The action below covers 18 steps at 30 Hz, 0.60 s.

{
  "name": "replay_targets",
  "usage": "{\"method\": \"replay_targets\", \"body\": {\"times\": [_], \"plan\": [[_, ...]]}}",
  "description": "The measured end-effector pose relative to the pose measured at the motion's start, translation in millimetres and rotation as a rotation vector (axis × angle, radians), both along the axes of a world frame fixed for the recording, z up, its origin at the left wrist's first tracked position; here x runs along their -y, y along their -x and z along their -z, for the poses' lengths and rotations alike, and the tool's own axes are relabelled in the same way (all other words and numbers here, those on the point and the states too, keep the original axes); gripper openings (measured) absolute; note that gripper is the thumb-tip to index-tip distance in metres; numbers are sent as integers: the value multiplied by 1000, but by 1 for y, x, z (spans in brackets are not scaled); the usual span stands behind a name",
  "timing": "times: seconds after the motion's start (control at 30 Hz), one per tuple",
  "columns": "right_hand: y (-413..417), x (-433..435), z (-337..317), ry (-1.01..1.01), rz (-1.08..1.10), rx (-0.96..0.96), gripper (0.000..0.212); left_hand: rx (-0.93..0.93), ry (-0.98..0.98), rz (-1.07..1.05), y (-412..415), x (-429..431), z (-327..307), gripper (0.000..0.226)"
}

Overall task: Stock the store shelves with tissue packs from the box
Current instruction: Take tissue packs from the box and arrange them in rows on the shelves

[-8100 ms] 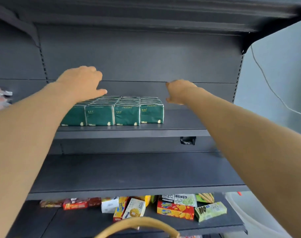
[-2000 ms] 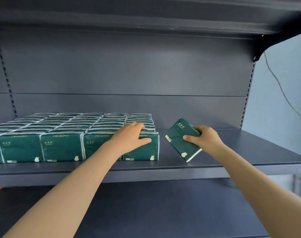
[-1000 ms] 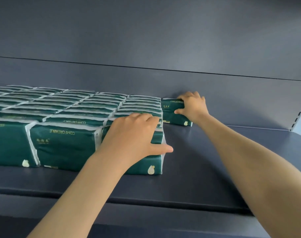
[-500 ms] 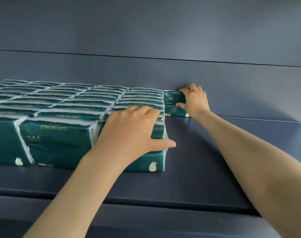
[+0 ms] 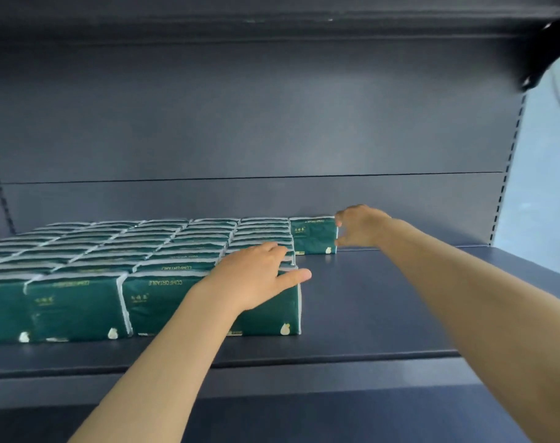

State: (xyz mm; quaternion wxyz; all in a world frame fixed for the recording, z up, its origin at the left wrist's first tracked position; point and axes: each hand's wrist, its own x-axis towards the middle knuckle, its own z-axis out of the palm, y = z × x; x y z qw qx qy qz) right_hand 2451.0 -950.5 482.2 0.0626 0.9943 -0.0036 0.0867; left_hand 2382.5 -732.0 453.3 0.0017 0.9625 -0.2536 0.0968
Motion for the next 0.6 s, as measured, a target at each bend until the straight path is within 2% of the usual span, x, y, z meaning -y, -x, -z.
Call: {"method": "replay_targets", "body": {"times": [0.1, 0.3, 0.6], "plan": [[45, -9, -19, -37, 24, -34, 55, 56, 68, 6, 15, -8, -18, 74], [118, -37, -55, -39, 54, 65, 56, 278, 82, -68, 46, -54, -66, 62], [196, -93, -93, -45, 23, 139, 62, 399, -95, -250, 111, -128, -126, 58]]}}
